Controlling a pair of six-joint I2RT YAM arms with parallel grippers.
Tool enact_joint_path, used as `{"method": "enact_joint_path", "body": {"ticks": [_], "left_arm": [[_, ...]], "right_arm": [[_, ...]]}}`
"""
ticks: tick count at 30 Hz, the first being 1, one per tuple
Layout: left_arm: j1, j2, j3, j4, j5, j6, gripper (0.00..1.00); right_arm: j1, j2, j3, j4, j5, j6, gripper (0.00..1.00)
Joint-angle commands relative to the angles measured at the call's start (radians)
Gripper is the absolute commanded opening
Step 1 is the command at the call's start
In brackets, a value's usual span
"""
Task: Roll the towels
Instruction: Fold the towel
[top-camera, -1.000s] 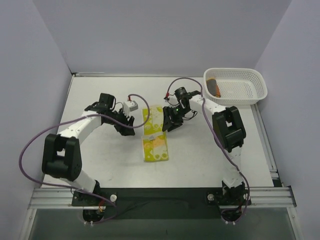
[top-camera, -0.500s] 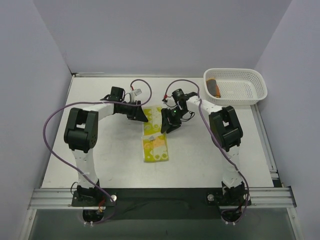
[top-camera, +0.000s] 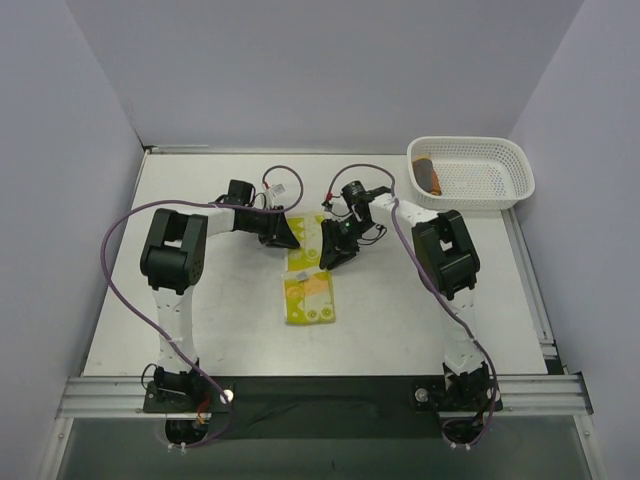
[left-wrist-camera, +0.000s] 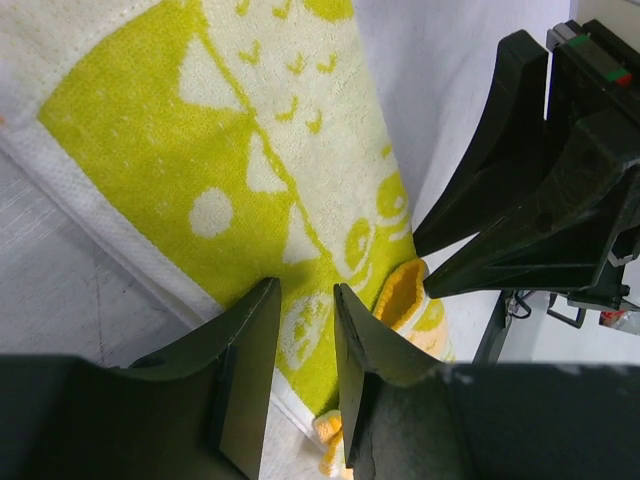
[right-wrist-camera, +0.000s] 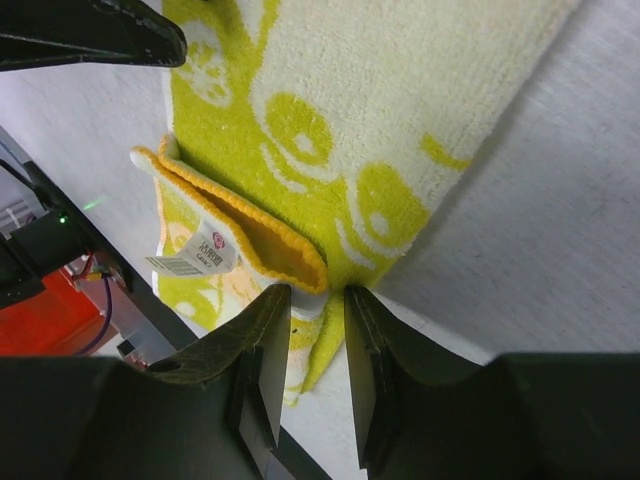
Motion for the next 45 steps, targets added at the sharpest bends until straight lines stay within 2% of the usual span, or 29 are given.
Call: {"method": "enact_joint_path", "body": {"ticks": [1,20,24,36,45], "left_arm": [[-0.002,0.014,0.017,0.026,-0.044,0.000,0.39],[-0.004,0.013,0.008,0.021,-0.052,0.008,0.39],[-0.004,0.013,0.008,0.023,-0.053,0.009,0.39],[-0.013,0.016,0.011,0.023,-0.058,0.010,0.38],[-0.019,0.022,0.012,0.021,-0.058,0.013,0.38]], "right_arm": [[0.017,-0.008,0.029,-0.014,-0.053,0.017,0.29],[0.020,-0.038,-0.011,0.037,-0.121,0.063,0.29],[0.010,-0.074,-0.036,0.047,-0.112,0.066,0.34],[-0.006,-0.177,-0.085,0.052,0.010,0.064,0.37],[0.024,-0.102,-0.034,0.050,-0.046,0.077,0.39]]}}
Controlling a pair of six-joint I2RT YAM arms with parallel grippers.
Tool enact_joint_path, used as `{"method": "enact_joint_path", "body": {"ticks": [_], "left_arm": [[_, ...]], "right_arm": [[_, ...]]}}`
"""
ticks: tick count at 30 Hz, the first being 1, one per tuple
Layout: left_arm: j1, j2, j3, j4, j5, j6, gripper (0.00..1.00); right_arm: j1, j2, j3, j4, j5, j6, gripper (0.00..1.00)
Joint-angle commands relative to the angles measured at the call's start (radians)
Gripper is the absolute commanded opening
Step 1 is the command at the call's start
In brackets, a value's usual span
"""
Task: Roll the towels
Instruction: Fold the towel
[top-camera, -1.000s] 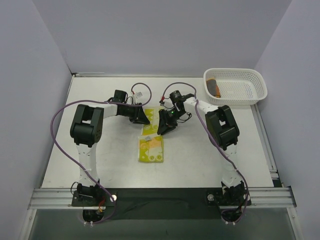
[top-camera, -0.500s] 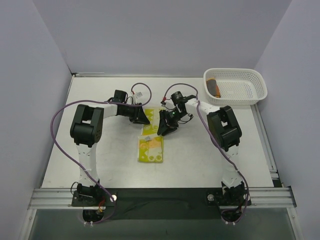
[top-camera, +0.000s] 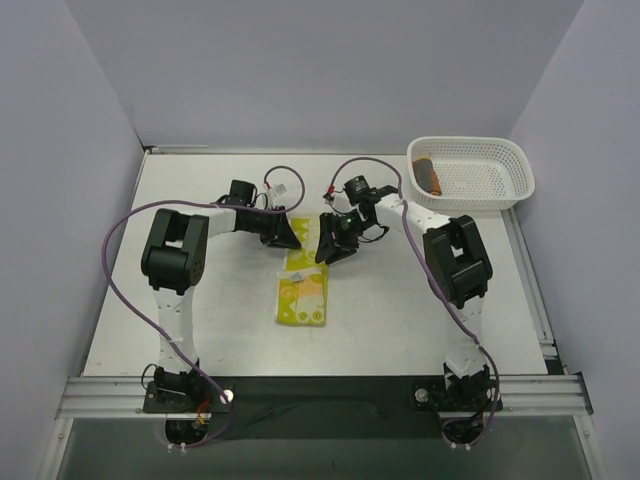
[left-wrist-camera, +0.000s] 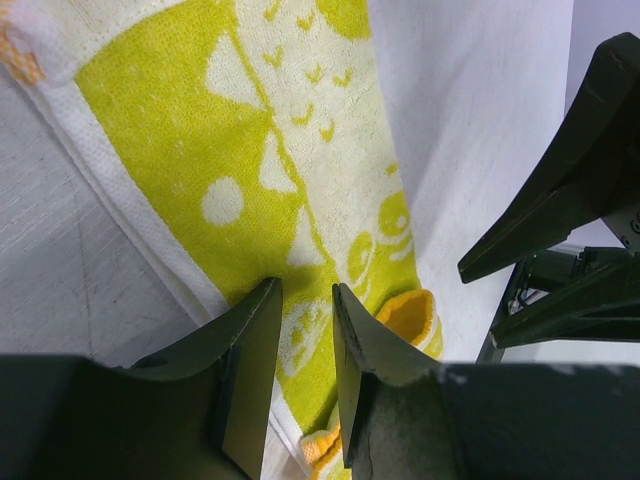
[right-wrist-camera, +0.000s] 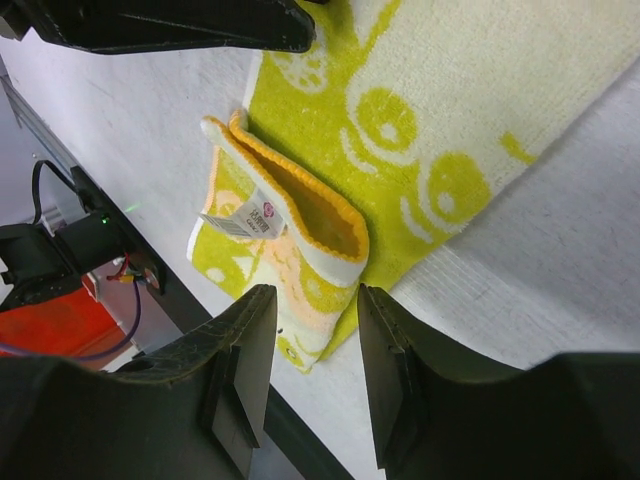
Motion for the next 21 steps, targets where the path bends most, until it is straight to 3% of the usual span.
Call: {"method": "enact_joint_path", "body": {"ticks": [1,17,21], "left_arm": [[-0.009,0.022,0.012,0.011,-0.048,0.018,0.38],[-0.011,0.031,0.012,0.009,-0.052,0.021,0.38],[-0.011,0.031,0.009,0.011,-0.058,0.020,0.38]], "right_arm": [[0.018,0.026,0.044,-0.021,-0.026,0.009,0.39],[0.032,0.096,0.055,-0.021,-0.045,0.014,0.38],[0.032,0.089,0.038,-0.021,-0.025,0.014,0.42]]}}
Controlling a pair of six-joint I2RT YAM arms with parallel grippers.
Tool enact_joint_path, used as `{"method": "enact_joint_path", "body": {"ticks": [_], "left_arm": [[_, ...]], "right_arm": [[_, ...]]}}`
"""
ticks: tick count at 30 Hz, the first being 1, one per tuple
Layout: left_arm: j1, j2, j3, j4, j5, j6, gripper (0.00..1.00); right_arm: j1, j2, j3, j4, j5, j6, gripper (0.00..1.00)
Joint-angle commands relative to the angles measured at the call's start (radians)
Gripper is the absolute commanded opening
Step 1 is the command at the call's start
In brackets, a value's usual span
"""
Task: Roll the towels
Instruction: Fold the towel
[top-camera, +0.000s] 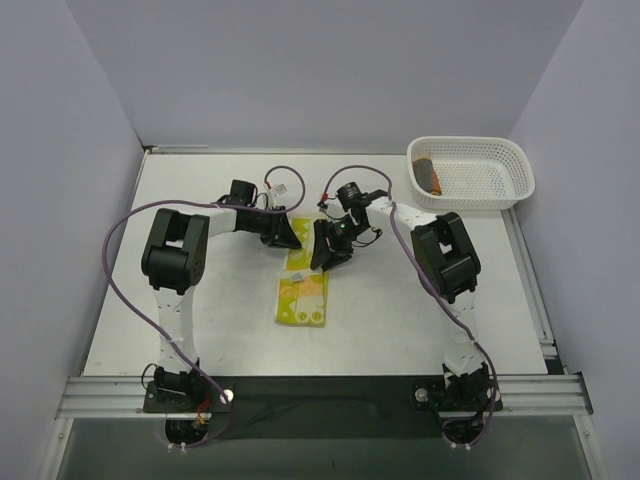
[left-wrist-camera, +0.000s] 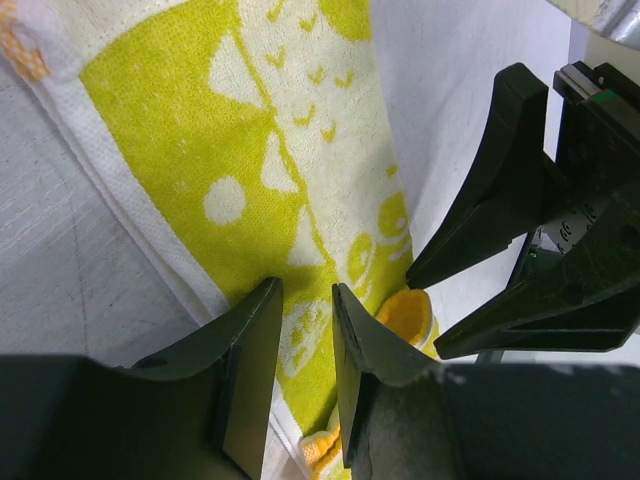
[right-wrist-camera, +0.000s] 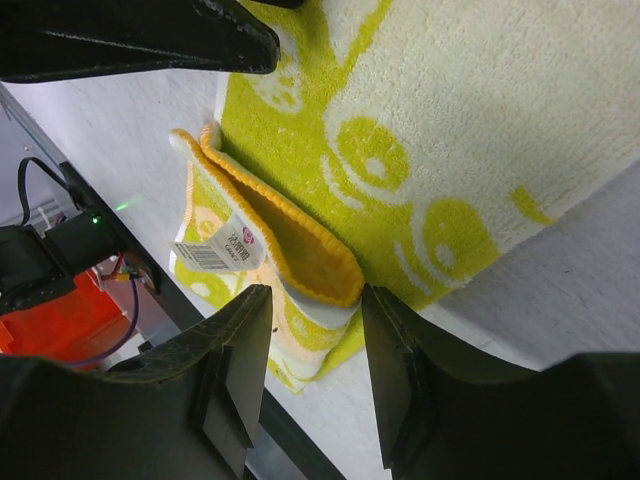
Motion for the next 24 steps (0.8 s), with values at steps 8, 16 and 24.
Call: {"method": "enact_joint_path", "body": {"ticks": [8,16,24], "left_arm": [[-0.006,0.029,0.007,0.008,-0.064,0.022,0.34],[-0.006,0.026,-0.002,0.007,-0.078,0.027,0.28],[-0.006,0.030,-0.002,-0.001,-0.093,0.033,0.24]], "right_arm": [[0.007,-0.015,-0.006,-0.025,-0.023,0.006,0.21],[-0.004,-0.070,-0.060,-0.024,-0.024,0.003,0.01],[-0.013,-0.104,-0.092,-0.022,-0.026,0.003,0.00]]}}
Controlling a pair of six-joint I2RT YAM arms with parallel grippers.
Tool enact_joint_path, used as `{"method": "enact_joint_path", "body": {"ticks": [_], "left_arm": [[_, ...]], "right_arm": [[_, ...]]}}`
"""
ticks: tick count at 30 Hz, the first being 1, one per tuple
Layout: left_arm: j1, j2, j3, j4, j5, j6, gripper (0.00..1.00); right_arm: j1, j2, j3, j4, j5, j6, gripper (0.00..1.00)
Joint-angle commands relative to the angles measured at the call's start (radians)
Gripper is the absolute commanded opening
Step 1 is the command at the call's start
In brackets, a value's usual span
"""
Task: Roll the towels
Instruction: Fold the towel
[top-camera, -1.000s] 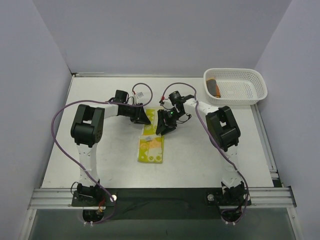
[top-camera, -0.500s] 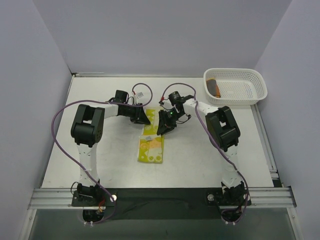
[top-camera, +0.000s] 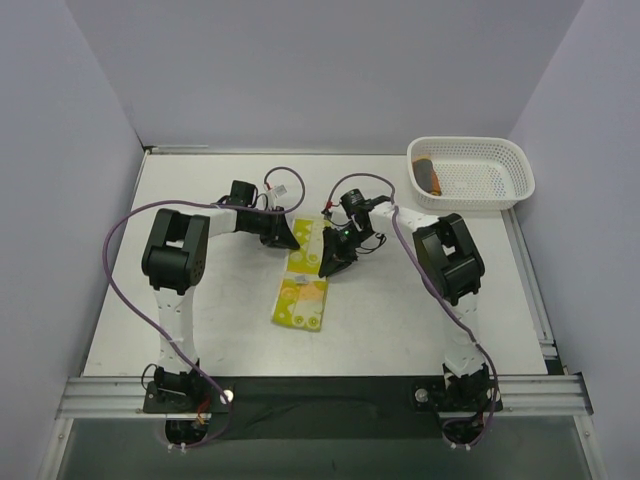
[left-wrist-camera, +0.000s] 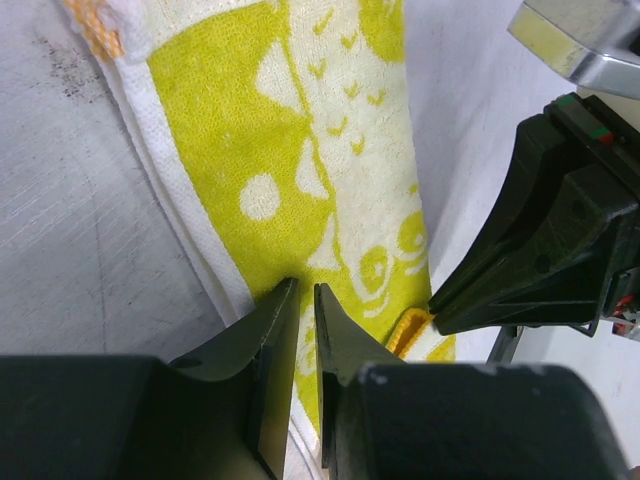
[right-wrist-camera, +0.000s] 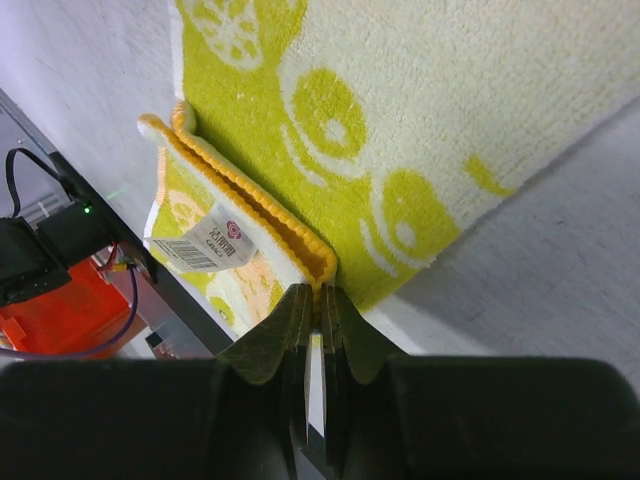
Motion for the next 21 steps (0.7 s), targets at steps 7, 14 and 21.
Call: {"method": "enact_joint_path", "body": {"ticks": [7,14,21], "left_arm": [[-0.006,0.028,-0.002,-0.005,-0.070,0.036,0.22],[-0.006,0.013,-0.013,0.006,-0.050,0.034,0.37],[0.025,-0.142,-0.114,0.110,0.048,0.007,0.53]], "right_arm": [[-0.010,-0.093,-0.030,-0.026,-0.026,-0.012,0.00],[-0.007,-0.009,0.011,-0.028,0.006,-0.027,0.04],[-0.016,0.043,0.073,-0.054,0.081,-0.067,0.11]]}}
